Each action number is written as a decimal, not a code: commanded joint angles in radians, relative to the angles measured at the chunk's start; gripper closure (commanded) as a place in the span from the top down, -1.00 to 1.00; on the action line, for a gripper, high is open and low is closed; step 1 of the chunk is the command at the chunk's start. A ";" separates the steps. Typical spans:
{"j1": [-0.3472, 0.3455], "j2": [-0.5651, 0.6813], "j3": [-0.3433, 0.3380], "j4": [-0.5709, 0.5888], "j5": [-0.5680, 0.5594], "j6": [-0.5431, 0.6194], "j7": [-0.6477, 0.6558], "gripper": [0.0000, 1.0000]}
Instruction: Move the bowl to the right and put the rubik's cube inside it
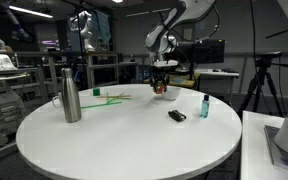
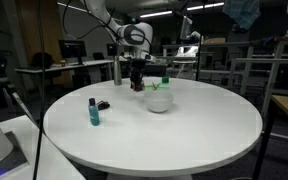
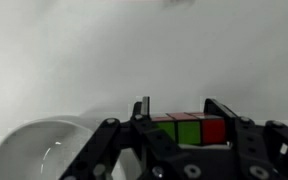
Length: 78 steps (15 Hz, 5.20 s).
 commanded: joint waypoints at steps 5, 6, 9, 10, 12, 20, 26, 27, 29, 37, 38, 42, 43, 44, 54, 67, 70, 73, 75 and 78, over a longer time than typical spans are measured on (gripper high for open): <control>-0.033 -0.071 -0.009 -0.027 0.015 -0.026 0.028 -0.29; -0.034 -0.074 -0.011 -0.027 0.016 -0.024 0.031 -0.29; -0.039 -0.084 -0.017 -0.029 0.021 -0.016 0.042 -0.29; -0.042 -0.086 -0.019 -0.029 0.021 -0.016 0.044 -0.29; -0.049 -0.088 -0.023 -0.029 0.022 -0.015 0.050 -0.29; -0.091 -0.077 -0.042 -0.026 0.030 -0.018 0.049 -0.29; -0.111 -0.053 -0.049 -0.007 0.026 -0.017 0.042 -0.29; -0.114 -0.048 -0.051 -0.003 0.026 -0.017 0.039 -0.29; -0.117 -0.039 -0.054 0.005 0.024 -0.014 0.037 -0.29; -0.124 -0.039 -0.057 -0.005 0.010 -0.002 0.036 -0.29; -0.124 -0.039 -0.057 -0.005 0.009 -0.002 0.035 0.21; -0.123 -0.039 -0.056 -0.008 0.009 -0.002 0.035 0.21; -0.123 -0.039 -0.056 -0.008 0.009 -0.002 0.035 0.21; -0.123 -0.039 -0.056 -0.008 0.009 -0.002 0.035 0.21; -0.123 -0.030 -0.056 0.006 0.009 -0.004 0.038 -0.29; -0.138 -0.015 -0.074 0.052 0.002 0.003 0.025 -0.29; -0.145 -0.002 -0.074 0.064 0.012 -0.002 0.022 -0.29; -0.150 0.017 -0.073 0.078 0.015 -0.007 0.022 -0.29; -0.155 0.030 -0.072 0.085 0.017 -0.009 0.019 -0.29; -0.159 0.049 -0.072 0.096 0.017 -0.012 0.018 -0.29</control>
